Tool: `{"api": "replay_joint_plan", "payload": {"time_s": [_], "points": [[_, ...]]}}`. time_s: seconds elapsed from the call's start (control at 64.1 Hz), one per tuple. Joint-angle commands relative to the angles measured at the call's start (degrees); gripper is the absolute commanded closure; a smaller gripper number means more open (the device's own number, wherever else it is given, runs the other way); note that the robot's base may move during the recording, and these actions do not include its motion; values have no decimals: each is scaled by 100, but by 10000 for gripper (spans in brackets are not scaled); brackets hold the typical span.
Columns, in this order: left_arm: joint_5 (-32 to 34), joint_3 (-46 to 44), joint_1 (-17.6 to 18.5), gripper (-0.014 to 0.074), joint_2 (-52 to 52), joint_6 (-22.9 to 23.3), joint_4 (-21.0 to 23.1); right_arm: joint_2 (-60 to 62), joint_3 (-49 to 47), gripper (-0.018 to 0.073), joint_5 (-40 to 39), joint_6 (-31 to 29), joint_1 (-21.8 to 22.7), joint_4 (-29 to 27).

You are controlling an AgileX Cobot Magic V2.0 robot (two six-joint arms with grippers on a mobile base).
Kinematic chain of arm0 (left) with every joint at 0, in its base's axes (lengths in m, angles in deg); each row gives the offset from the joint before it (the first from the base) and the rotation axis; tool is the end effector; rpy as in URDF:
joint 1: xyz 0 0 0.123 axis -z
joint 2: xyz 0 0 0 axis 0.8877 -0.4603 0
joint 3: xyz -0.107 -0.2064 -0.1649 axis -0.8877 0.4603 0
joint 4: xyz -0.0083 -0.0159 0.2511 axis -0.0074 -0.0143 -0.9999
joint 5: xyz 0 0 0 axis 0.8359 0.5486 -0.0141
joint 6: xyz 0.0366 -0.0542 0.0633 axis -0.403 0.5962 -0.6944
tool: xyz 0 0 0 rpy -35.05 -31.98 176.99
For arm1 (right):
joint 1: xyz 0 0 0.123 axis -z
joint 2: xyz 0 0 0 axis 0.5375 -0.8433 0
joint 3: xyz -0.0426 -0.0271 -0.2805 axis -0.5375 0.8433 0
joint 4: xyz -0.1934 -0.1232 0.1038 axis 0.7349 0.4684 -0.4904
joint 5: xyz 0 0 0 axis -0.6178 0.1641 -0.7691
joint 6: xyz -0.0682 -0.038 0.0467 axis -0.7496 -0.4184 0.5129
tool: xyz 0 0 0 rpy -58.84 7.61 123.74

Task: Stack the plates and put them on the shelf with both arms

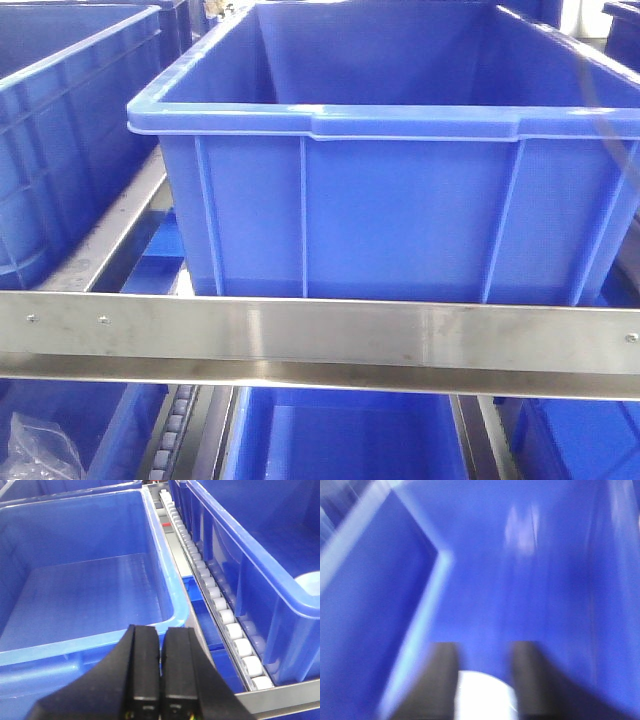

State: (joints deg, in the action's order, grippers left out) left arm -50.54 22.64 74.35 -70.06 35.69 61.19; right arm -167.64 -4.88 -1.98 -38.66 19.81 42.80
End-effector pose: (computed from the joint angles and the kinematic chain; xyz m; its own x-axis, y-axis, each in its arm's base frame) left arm 0.1053 -0.0219 0.2791 -0.1033 0.1553 -0.9824 0.2197 0.9669 0.1298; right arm 0.3194 0.0728 0.3556 -0.2781 0.2152 -0.9361 -0.1573 0.9512 0.2654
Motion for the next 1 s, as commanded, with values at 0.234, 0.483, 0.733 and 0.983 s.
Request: {"api": "replay_joint_plan", "payload": {"time_s": [0.234, 0.483, 0.733, 0.983], "points": [[531, -177, -12, 514, -31, 51, 14, 1640, 1248, 502, -750, -623, 12, -8], [531, -177, -12, 514, -31, 51, 14, 3475, 2909, 502, -1347, -769, 12, 28], [531, -177, -12, 514, -31, 51, 14, 4791, 3669, 502, -924, -824, 12, 28], [531, -177, -12, 514, -31, 51, 14, 5996, 3713, 502, 760, -824, 12, 28]]}}
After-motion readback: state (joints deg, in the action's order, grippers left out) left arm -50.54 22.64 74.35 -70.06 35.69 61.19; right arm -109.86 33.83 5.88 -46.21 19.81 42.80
